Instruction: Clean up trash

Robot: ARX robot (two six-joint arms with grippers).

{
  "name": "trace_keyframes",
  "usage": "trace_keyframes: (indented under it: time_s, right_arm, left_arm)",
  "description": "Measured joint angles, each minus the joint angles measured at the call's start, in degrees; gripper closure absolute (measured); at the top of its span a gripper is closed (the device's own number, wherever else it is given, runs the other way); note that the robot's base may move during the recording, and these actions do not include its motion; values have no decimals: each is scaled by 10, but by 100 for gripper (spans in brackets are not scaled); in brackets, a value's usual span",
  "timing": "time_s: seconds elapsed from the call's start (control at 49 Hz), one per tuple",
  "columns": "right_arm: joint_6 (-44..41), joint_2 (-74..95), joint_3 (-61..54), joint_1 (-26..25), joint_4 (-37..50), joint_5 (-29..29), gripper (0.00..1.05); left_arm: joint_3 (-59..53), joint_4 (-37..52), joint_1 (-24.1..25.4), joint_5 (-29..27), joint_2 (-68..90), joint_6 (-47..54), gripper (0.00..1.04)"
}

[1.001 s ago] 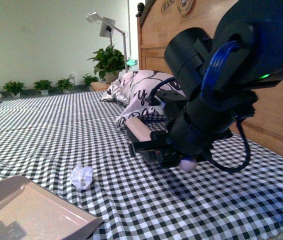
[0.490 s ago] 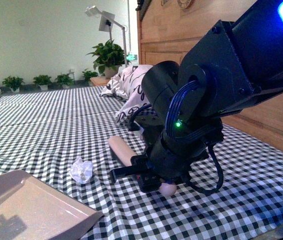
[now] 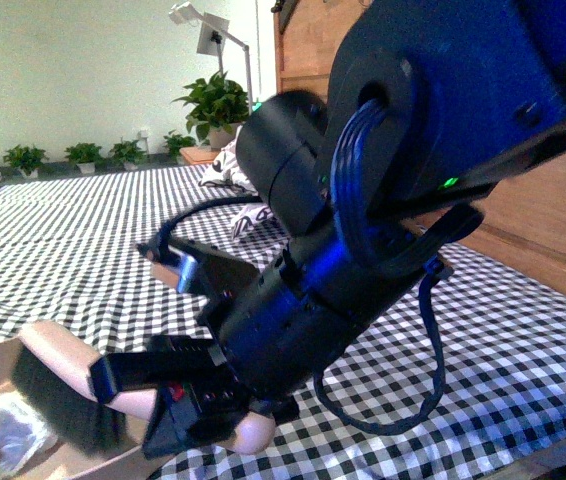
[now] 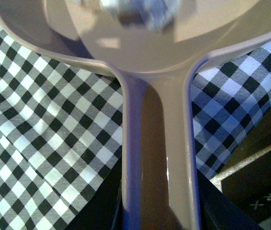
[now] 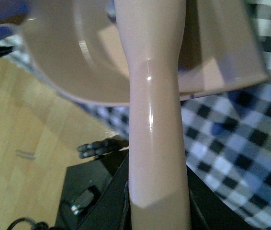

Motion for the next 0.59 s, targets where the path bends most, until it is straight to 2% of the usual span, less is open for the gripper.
trace_keyframes:
  time_s: [0.061,0.143,0.409,0.47,0.592]
  right_arm:
    - [-7,-19,-4,0,-1,-16,85]
    - [-12,-43,-4,-11,-1,-6,85]
    - [-20,-60,-23,-63,53,98,85]
    - [-20,-69,-30,-78,75,143,85]
    - [-17,-100,-52,-105,104,183,85]
  left_arm:
    - [0,0,0,0,0,0,79]
    - [0,0,0,0,0,0,79]
    - [0,0,0,0,0,0,79]
    - [0,0,0,0,0,0,79]
    - [0,0,0,0,0,0,79]
